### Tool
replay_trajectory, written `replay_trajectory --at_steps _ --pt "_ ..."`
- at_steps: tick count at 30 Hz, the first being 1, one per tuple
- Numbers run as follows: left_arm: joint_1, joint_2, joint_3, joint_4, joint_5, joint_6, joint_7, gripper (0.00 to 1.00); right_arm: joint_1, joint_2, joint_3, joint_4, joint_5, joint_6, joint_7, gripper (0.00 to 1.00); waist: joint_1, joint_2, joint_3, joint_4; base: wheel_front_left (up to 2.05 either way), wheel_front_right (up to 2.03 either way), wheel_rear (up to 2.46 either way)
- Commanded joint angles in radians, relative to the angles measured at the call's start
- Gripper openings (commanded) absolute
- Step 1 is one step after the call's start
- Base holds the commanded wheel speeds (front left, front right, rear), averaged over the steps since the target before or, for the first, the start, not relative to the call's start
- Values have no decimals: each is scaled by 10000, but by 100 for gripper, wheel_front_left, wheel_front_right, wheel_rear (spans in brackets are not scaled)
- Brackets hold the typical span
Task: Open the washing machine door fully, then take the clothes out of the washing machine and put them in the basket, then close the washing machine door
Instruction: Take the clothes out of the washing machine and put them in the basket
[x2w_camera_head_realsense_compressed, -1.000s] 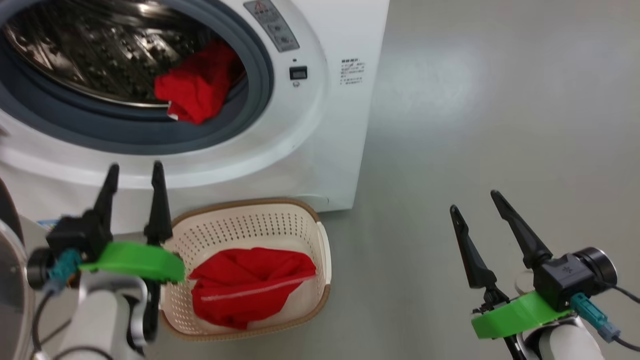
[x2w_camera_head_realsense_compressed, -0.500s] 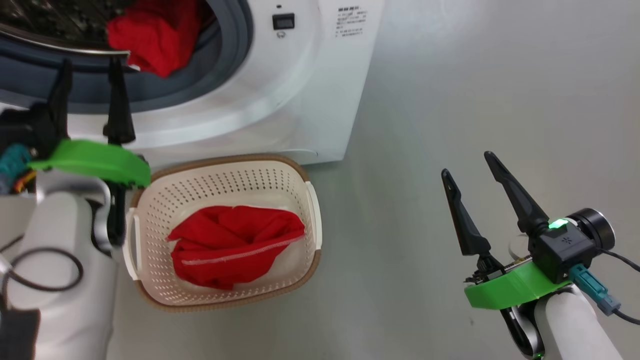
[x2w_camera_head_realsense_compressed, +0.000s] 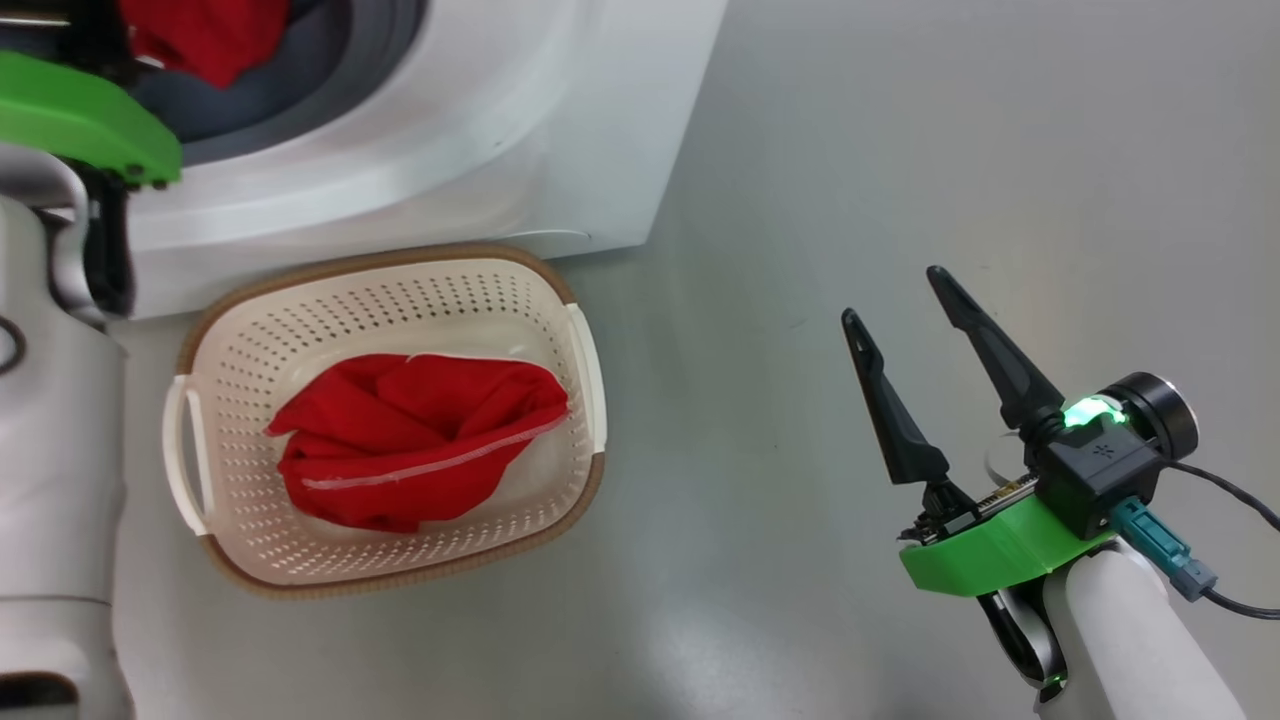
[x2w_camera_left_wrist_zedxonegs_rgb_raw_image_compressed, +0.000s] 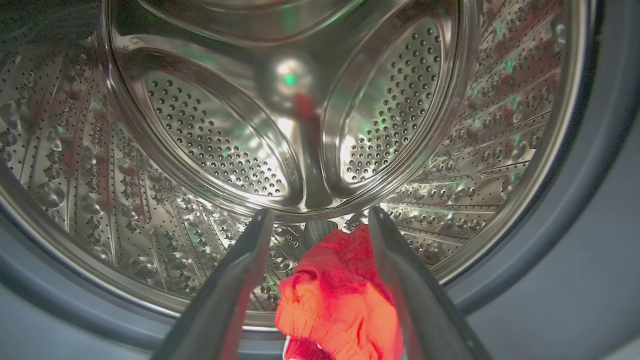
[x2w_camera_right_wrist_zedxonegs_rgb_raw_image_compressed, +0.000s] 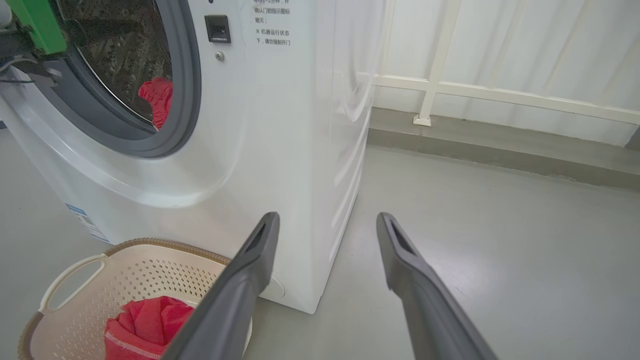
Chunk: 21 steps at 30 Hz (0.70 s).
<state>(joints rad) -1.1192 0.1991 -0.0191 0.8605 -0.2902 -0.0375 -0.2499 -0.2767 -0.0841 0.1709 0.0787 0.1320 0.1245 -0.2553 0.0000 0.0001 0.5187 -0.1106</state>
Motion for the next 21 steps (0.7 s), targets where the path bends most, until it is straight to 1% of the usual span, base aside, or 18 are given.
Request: replay_trajectory --at_steps 1,7,9,11,15,21 --pt "-303 550 166 18 147 -68 -116 100 -130 12 230 -186 112 62 -65 100 0 -1 211 -217 0 0 0" --pt "-1110 727 186 1366 54 -213 -117 100 -233 -6 386 -101 198 62 -65 100 0 -1 282 -425 0 0 0" --pt "-1208 723 271 1561 -68 -249 -108 100 -235 -11 398 -90 205 62 -65 100 0 -1 280 -442 0 0 0" --pt "-1404 692 451 1975 -379 -392 25 100 -232 -21 425 -61 215 62 -65 100 0 -1 272 -472 0 0 0" --pt "-1824 725 655 2725 -827 -594 622 100 -226 5 414 -44 285 62 -65 100 0 -1 246 -527 0 0 0" --pt "-2134 822 551 3596 -1066 -780 1725 100 -197 39 506 -3 384 62 -65 100 0 -1 138 -721 0 0 0"
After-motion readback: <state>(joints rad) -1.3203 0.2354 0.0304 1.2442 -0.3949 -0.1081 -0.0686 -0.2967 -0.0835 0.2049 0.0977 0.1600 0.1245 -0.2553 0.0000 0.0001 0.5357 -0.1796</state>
